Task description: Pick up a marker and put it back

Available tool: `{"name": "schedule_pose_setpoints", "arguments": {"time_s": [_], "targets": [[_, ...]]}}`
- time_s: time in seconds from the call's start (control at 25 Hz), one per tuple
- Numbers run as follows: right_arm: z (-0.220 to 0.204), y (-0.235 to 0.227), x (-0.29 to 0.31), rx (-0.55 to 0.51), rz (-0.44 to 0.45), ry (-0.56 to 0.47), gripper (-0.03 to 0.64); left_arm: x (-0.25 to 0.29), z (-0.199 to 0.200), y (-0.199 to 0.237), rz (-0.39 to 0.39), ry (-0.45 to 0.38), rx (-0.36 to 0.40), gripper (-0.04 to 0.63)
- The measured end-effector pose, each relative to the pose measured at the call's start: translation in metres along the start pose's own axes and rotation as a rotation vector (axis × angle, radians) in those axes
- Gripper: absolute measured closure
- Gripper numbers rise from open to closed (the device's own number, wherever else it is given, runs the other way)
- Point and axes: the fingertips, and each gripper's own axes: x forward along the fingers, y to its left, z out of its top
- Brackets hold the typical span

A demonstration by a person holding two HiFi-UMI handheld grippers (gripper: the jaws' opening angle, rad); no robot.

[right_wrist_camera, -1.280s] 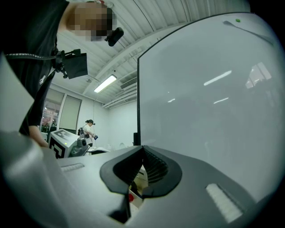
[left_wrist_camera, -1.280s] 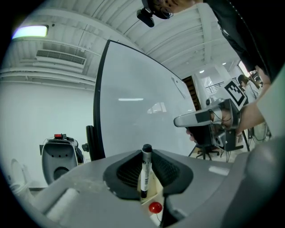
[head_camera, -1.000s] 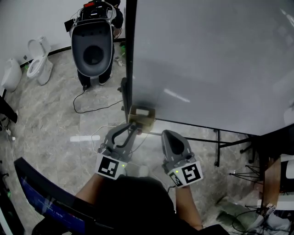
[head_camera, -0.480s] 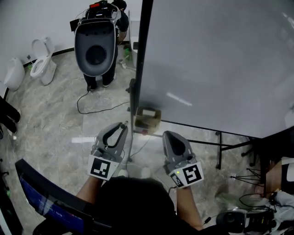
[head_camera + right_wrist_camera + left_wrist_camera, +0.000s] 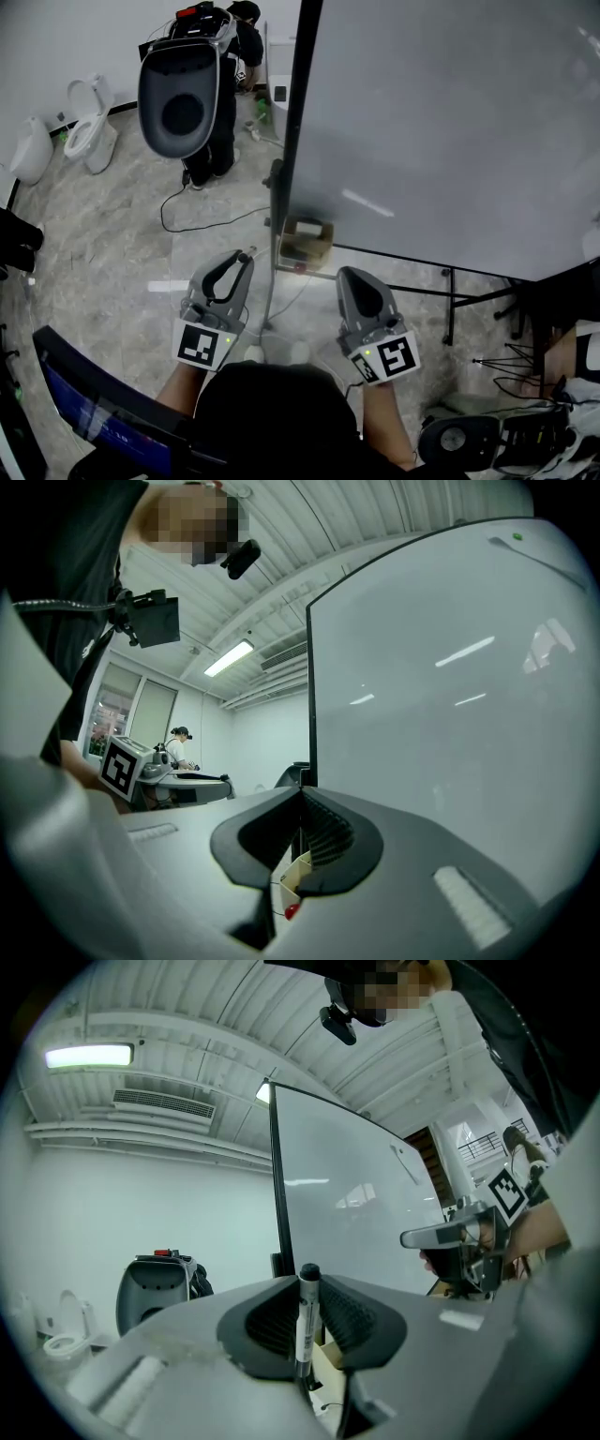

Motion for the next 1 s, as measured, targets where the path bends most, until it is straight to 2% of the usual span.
{"name": "schedule_pose_setpoints", "arguments": {"time_s": [0.48,0.68,1.0], "targets": [[0.000,-0.004,-0.009,0.004,-0.021,0.007,0.607,0.003,-0.001,-0.010,-0.028,-0.002,-0.033,0.523],[0.011,-0.002,-0.015,0.002,-0.030,0.009,0.607,0.001,0.011,-0.014,-0.038,-0.008,-0.031,0.522],[-0.003,-0.010,-0.021,0.007,-0.036,0.003,0.607,0.016,-0.005,-0.032,-0.067,-0.005,-0.012,0.523]]}}
